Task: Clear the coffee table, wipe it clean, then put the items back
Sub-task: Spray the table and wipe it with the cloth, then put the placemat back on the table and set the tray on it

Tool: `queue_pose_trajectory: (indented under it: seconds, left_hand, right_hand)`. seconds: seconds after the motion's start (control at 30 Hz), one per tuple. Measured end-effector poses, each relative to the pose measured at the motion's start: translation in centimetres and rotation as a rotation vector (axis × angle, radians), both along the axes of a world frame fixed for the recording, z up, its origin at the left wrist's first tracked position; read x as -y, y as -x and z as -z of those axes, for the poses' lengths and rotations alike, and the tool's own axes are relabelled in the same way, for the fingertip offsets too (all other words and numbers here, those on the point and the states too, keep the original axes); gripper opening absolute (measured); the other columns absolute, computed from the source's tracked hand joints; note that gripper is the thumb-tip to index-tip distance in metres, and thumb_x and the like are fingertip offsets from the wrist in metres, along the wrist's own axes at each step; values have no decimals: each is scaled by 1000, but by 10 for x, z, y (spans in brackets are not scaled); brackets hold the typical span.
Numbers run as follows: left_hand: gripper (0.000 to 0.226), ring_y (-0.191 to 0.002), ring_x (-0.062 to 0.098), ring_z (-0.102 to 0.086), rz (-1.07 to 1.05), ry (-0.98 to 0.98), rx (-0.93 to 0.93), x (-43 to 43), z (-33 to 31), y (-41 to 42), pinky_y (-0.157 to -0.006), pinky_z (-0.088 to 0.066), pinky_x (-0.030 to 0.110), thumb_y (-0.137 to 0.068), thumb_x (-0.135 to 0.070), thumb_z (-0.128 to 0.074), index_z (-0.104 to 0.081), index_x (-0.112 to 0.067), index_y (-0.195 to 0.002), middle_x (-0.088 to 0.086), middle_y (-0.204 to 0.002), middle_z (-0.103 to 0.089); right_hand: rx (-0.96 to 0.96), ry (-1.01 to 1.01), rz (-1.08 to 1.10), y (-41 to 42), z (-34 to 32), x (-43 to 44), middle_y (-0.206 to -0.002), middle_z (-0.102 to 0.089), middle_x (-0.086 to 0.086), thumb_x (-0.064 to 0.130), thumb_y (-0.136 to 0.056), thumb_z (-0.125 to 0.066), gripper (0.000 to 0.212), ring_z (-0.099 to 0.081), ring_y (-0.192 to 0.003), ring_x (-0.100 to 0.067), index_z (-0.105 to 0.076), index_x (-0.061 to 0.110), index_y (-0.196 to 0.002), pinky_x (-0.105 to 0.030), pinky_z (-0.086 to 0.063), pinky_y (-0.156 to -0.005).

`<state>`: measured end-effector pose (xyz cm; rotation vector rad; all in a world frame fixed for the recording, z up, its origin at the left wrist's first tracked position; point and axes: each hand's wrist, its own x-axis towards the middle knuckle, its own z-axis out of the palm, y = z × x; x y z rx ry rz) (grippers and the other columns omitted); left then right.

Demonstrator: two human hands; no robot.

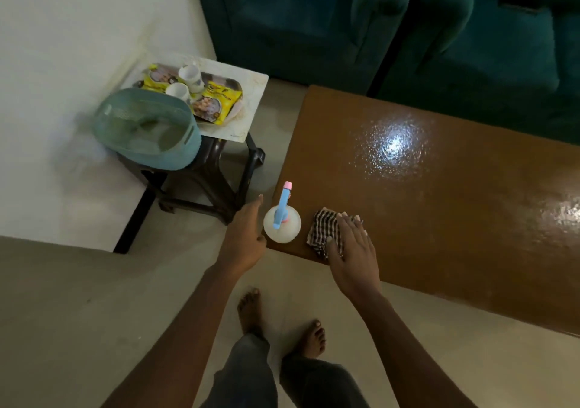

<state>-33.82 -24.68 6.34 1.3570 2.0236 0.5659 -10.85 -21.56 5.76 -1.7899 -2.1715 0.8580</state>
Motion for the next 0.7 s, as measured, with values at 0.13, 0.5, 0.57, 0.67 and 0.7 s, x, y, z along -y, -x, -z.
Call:
queue_pose_trajectory:
  seconds: [0.13,0.5,0.57,0.67,0.7]
  left_hand:
    - [73,-138,21,-37,-106,-77,-49,11,-52,-1,-109,-41,41,-86,2,-63,-32,-18,-149,5,-150,-39]
    - [63,-129,23,-47,39,-358,-332,28,-185,2,-103,-38,33,-88,-28,-66,-41,-9,-143,11,-139,-51]
    - [63,-133,24,-44,21,-372,-366,31,-201,12,-107,-37,35,-89,-30,-64,-39,-10,-144,10,-142,-48]
    - [63,-135,25,-42,-13,-393,-409,37,-219,36,-109,-38,39,-89,-29,-64,-40,-10,-143,10,-145,-46]
    - [63,-135,25,-42,-20,-390,-412,38,-222,45,-109,-38,40,-88,-28,-65,-40,-9,-143,10,-146,-46]
  right_hand:
    - [-87,-66,9,9,-54,-7,-159,-36,3,33,-102,-47,50,-16,-151,-13,-40,22,-150,-36,-18,-121]
    - [-171,-193,-167,64,-188,-19,-159,-34,2,43,-103,-44,54,-12,-152,-13,-37,20,-151,-34,-14,-121]
    - [-171,-207,-201,75,-203,-20,-161,-32,2,44,-103,-42,55,-10,-153,-12,-35,20,-152,-33,-11,-122]
    - [-174,-230,-240,98,-219,-19,-162,-29,3,44,-103,-41,56,-8,-153,-12,-32,21,-153,-33,-9,-122]
    - [-178,-237,-245,105,-223,-18,-162,-28,2,44,-103,-41,56,-8,-153,-13,-32,21,-153,-34,-9,-123]
